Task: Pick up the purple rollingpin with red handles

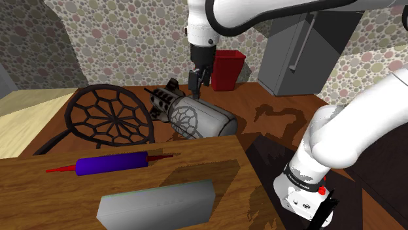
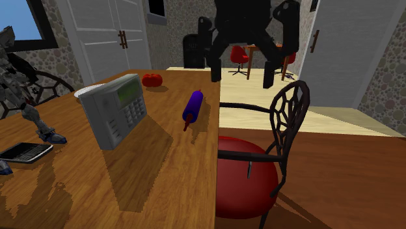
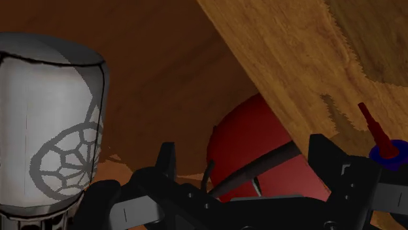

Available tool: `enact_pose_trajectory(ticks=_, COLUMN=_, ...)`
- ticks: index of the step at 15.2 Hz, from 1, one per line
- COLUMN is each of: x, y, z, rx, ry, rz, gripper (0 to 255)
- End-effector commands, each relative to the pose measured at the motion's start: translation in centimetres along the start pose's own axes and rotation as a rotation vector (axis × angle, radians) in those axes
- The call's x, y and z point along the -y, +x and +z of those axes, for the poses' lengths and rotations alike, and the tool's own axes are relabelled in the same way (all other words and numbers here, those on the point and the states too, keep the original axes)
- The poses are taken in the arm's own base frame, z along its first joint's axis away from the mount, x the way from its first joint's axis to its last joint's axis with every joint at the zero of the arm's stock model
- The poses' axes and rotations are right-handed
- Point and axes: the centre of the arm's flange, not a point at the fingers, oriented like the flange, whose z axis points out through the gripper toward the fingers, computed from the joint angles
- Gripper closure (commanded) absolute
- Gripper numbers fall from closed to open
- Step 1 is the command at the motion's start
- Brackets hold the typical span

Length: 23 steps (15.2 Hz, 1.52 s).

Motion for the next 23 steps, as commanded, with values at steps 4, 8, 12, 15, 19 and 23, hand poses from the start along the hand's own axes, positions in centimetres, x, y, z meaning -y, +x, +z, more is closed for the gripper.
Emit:
enact_pose_trajectory(ticks=4, x=4.4, y=4.0, z=2.0, rx=-0.010, ry=-0.002, rz=-0.096, gripper=0)
enact_pose_trajectory(ticks=8, x=8.3, y=7.1, z=3.5, rx=-0.017, ry=-0.004, rz=-0.173, gripper=0)
enact_pose_trajectory(ticks=12, x=12.5, y=9.9, z=5.0, rx=-0.025, ry=-0.006, rz=-0.250, gripper=0)
enact_pose_trajectory(ticks=15, x=15.7, y=11.8, z=6.1, rx=-0.031, ry=-0.007, rz=-0.307, gripper=0)
enact_pose_trajectory(ticks=19, x=20.2, y=14.0, z=7.6, rx=-0.038, ry=-0.009, rz=-0.384, gripper=0)
enact_pose_trajectory(ticks=23, x=24.8, y=16.0, z=9.1, rx=-0.046, ry=-0.011, rz=-0.460, gripper=0)
